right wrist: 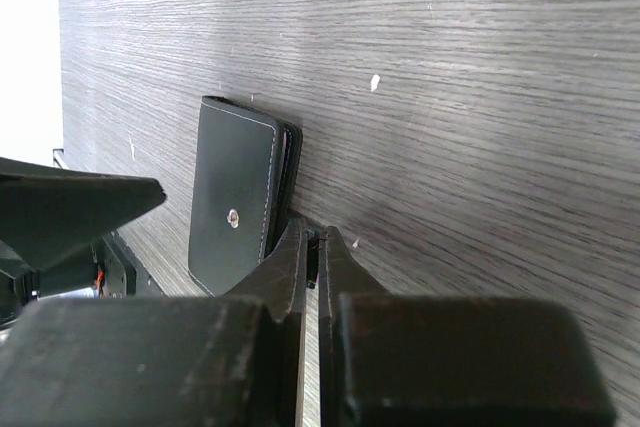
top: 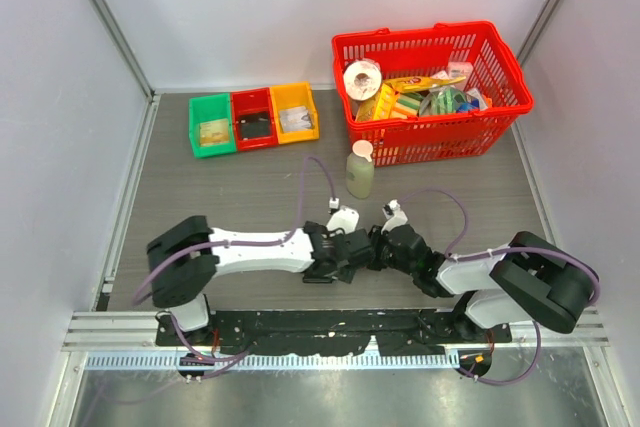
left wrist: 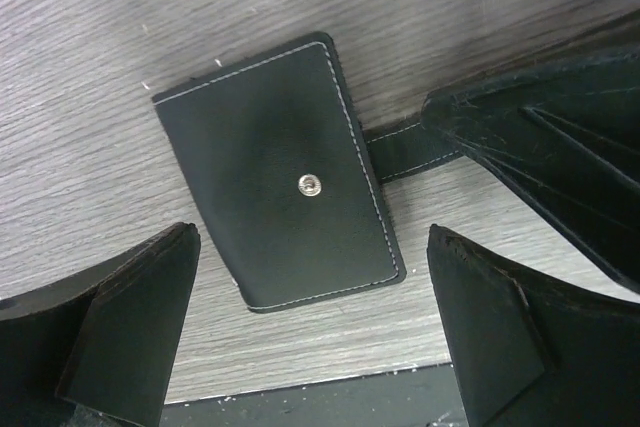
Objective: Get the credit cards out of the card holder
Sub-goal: Open the card holder at the center of the board.
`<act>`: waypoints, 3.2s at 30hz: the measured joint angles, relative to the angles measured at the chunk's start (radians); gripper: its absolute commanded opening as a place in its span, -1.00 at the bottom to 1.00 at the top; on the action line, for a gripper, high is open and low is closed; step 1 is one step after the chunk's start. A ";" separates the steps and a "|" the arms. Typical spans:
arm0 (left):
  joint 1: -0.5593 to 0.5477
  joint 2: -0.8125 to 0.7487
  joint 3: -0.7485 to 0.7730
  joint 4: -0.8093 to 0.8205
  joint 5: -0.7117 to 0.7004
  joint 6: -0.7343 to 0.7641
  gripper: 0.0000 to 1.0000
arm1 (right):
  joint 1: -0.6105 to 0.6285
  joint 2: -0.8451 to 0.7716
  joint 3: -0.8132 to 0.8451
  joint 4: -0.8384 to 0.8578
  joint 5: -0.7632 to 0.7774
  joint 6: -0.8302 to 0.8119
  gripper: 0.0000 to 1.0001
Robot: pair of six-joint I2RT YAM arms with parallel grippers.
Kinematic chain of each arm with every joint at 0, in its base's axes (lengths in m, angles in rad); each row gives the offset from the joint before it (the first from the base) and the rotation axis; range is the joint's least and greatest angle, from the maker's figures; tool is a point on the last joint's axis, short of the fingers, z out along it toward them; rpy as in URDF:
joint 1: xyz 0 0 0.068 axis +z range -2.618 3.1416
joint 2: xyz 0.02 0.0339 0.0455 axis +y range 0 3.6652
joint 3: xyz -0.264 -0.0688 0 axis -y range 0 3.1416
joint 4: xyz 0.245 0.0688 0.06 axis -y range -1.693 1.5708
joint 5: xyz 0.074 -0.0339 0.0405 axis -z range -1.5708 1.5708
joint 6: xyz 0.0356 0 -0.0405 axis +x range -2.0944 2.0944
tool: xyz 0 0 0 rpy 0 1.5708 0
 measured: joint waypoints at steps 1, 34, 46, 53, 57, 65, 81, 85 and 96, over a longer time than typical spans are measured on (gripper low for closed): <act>-0.012 0.030 0.019 -0.015 -0.011 0.000 0.99 | 0.000 0.000 -0.002 0.005 0.000 0.002 -0.98; 0.067 -0.091 -0.065 -0.066 -0.118 -0.060 -0.10 | 0.000 -0.070 -0.012 -0.092 0.014 -0.057 -0.98; 0.229 -0.231 -0.370 0.194 0.033 -0.098 -0.78 | -0.002 -0.085 0.032 -0.182 0.042 -0.080 -0.98; 0.252 -0.319 -0.469 0.312 0.085 -0.134 -0.91 | -0.004 -0.085 0.098 -0.293 0.041 -0.111 -0.42; 0.254 -0.321 -0.487 0.385 0.111 -0.161 -0.92 | -0.005 -0.107 0.189 -0.437 0.057 -0.159 -0.08; 0.253 -0.304 -0.493 0.463 0.151 -0.187 -0.92 | -0.004 -0.183 0.358 -0.619 0.086 -0.240 -0.01; 0.253 -0.343 -0.563 0.563 0.161 -0.256 -0.61 | -0.002 0.042 0.315 -0.467 -0.014 -0.205 -0.29; 0.253 -0.419 -0.601 0.535 0.142 -0.282 -0.25 | -0.001 0.073 0.294 -0.400 -0.023 -0.191 -0.31; 0.253 -0.791 -0.534 0.276 0.038 -0.257 0.13 | 0.001 0.088 0.293 -0.372 -0.027 -0.209 -0.32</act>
